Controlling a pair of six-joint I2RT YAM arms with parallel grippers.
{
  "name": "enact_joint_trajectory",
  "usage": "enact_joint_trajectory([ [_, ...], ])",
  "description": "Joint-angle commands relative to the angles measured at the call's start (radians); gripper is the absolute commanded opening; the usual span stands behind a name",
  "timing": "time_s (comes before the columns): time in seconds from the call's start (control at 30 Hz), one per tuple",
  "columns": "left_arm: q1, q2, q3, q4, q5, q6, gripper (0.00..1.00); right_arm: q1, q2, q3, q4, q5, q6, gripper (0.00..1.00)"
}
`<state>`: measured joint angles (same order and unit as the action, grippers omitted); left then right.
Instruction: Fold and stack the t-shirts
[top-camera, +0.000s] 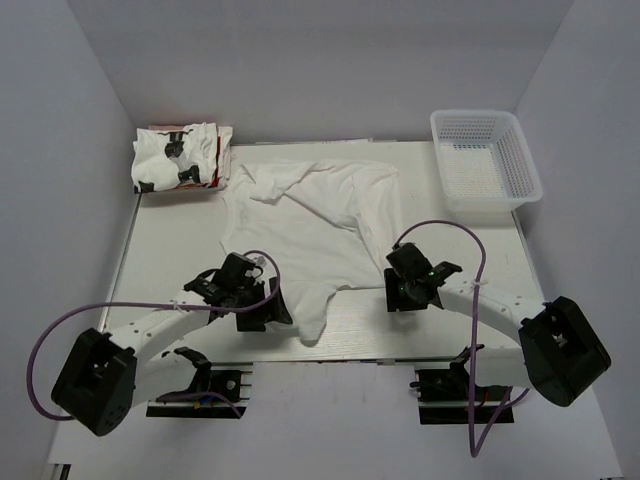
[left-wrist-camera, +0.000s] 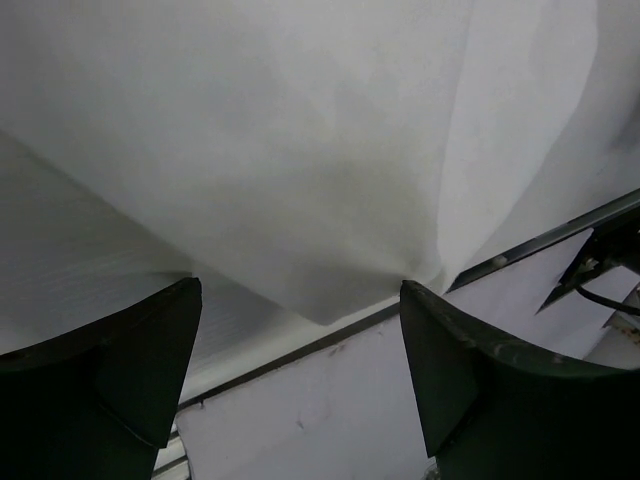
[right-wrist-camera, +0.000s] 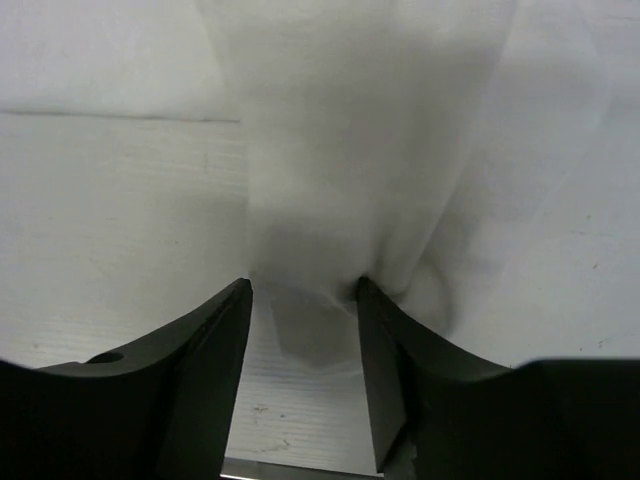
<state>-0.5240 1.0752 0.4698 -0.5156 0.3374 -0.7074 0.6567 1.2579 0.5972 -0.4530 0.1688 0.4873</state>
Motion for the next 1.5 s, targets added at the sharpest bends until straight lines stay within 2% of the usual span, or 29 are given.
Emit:
enact_joint_trajectory([
  [0.0,-0.054,0.061,-0.016,0.124,-0.040,0.019,0.89,-0.002,0.029,-0.002,-0.016,0.034,0.062,0.51],
  [0.07,-0.076,0.115,0.004,0.152,-0.050,0.037,0.86,0.001,0.028,0.004,-0.010,0.046,0.074,0.40],
  [0.13,-0.097,0.190,0.047,0.161,-0.037,0.080,0.75,0.000,0.029,-0.002,0.005,0.044,0.070,0.18],
  [0.17,-0.112,0.206,0.064,0.161,-0.037,0.080,0.66,-0.002,0.034,0.013,0.023,0.035,0.070,0.00],
  [0.2,-0.122,0.215,0.085,0.175,-0.037,0.089,0.47,0.001,0.038,0.022,0.025,0.032,0.068,0.00],
  [0.27,-0.131,0.215,0.115,0.166,-0.118,0.089,0.29,0.001,0.046,0.038,0.028,0.011,0.057,0.00],
  [0.3,-0.131,0.215,0.151,0.145,-0.153,0.098,0.12,0.001,0.031,0.059,0.030,0.008,0.054,0.00],
  [0.33,-0.131,0.215,0.173,0.129,-0.219,0.098,0.00,-0.002,0.002,0.064,0.043,0.000,0.045,0.00],
  [0.47,-0.131,0.198,0.265,0.085,-0.294,0.108,0.00,-0.011,-0.133,0.073,0.111,0.011,0.068,0.00],
  [0.57,-0.131,0.128,0.354,0.028,-0.294,0.108,0.00,-0.019,-0.240,0.118,0.132,0.073,0.105,0.00],
  [0.63,-0.131,0.063,0.398,-0.009,-0.334,0.108,0.00,-0.023,-0.314,0.157,0.125,0.175,0.119,0.00],
  [0.83,-0.122,-0.017,0.709,-0.083,-0.526,0.157,0.00,-0.035,-0.538,0.285,0.112,0.452,0.136,0.00],
  [0.87,-0.122,-0.026,0.802,-0.107,-0.535,0.170,0.00,-0.037,-0.560,0.335,0.122,0.465,0.129,0.00],
  [0.97,-0.122,-0.069,0.921,-0.108,-0.623,0.161,0.00,-0.034,-0.661,0.401,0.191,0.520,0.097,0.00],
  [1.03,-0.122,-0.133,0.946,-0.058,-0.603,0.201,0.00,-0.031,-0.715,0.443,0.226,0.532,0.042,0.00],
  [1.07,-0.122,-0.147,0.995,-0.044,-0.582,0.222,0.00,-0.029,-0.732,0.519,0.244,0.511,0.022,0.00],
  [1.27,-0.113,-0.211,1.259,-0.044,-0.350,0.289,0.00,-0.034,-0.678,0.824,0.179,0.323,-0.119,0.00],
  [1.3,-0.113,-0.225,1.294,-0.058,-0.339,0.289,0.00,-0.034,-0.674,0.910,0.172,0.302,-0.125,0.00],
  [1.4,-0.113,-0.236,1.417,-0.069,-0.302,0.298,0.00,-0.032,-0.658,1.030,0.132,0.269,-0.153,0.00],
  [1.47,-0.113,-0.236,1.493,-0.078,-0.279,0.309,0.00,-0.037,-0.658,1.052,0.134,0.250,-0.170,0.00],
])
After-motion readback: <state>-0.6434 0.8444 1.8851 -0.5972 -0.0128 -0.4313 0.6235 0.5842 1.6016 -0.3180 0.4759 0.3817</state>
